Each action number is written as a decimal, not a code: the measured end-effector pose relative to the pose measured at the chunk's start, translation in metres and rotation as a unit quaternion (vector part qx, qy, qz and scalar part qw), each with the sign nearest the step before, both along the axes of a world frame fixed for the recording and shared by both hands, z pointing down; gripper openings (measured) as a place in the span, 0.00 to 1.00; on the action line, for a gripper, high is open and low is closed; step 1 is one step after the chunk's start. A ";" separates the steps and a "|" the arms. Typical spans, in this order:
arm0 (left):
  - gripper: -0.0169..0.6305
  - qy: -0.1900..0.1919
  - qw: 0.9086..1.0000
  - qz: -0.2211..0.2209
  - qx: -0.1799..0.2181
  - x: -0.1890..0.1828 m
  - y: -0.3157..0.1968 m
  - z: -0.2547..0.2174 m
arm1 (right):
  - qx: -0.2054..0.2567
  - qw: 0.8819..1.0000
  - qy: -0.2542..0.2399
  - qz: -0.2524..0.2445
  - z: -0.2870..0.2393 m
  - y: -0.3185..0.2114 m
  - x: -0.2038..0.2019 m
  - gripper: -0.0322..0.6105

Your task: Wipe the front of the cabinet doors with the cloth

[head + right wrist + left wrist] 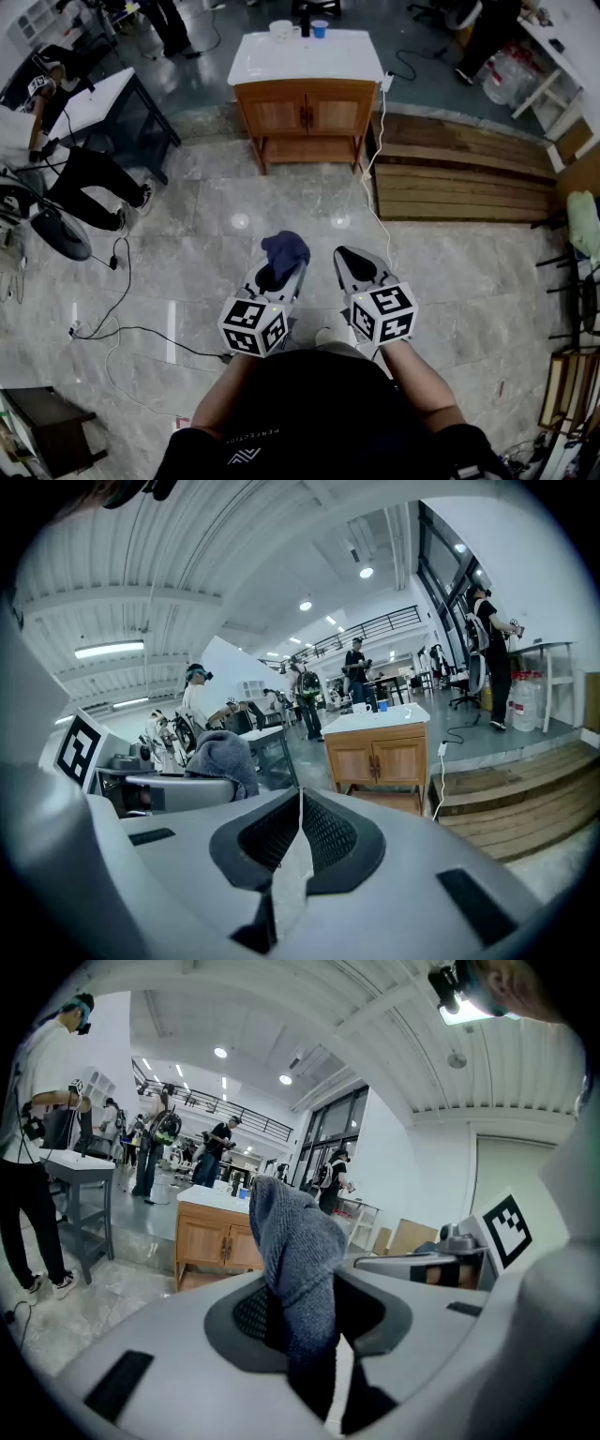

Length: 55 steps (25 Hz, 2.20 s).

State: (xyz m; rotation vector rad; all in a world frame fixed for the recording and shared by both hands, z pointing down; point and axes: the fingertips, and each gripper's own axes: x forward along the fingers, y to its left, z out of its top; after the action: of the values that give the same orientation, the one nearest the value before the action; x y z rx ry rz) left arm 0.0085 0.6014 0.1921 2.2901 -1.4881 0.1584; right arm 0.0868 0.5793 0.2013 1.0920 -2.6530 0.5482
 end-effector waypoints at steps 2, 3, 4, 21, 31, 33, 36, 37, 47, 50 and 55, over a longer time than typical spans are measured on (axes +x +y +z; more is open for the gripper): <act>0.23 0.000 1.000 -0.001 0.003 0.006 -0.005 -0.001 | 0.003 1.000 -0.002 -0.001 0.000 -0.006 0.006 0.11; 0.23 0.001 1.000 -0.002 0.004 0.009 -0.008 -0.001 | 0.005 1.000 -0.002 -0.002 0.000 -0.008 0.009 0.11; 0.23 0.001 1.000 -0.003 0.004 0.012 -0.010 -0.001 | 0.006 1.000 -0.003 -0.003 0.000 -0.011 0.011 0.11; 0.23 0.019 1.000 0.003 -0.018 0.006 -0.066 0.020 | -0.009 1.000 -0.004 0.010 0.014 -0.064 0.010 0.11; 0.23 0.021 0.999 0.022 -0.024 -0.045 -0.150 0.030 | -0.021 0.999 0.004 0.030 0.021 -0.148 -0.033 0.11; 0.23 0.021 0.999 0.024 -0.025 -0.060 -0.166 0.031 | -0.020 0.999 0.001 0.026 0.019 -0.164 -0.049 0.12; 0.23 0.025 0.999 0.027 -0.028 -0.080 -0.188 0.034 | -0.021 1.000 -0.002 0.017 0.018 -0.184 -0.072 0.12; 0.23 0.026 0.999 0.028 -0.029 -0.086 -0.195 0.035 | -0.022 1.000 0.001 0.015 0.019 -0.191 -0.079 0.12; 0.23 0.030 0.998 0.042 -0.043 -0.123 -0.249 0.052 | -0.045 0.998 0.027 0.021 0.035 -0.243 -0.112 0.12; 0.23 0.032 0.997 0.040 -0.052 -0.123 -0.268 0.059 | -0.050 0.998 0.029 0.024 0.040 -0.267 -0.114 0.12; 0.23 0.025 0.998 0.024 -0.056 -0.129 -0.306 0.067 | -0.054 0.998 0.024 0.014 0.052 -0.313 -0.122 0.12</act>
State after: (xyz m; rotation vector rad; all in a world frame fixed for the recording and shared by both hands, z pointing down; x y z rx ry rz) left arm -0.1207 0.2950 0.2591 2.2244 -1.3652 0.1911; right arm -0.0352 0.2663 0.2537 1.0987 -2.5386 0.6536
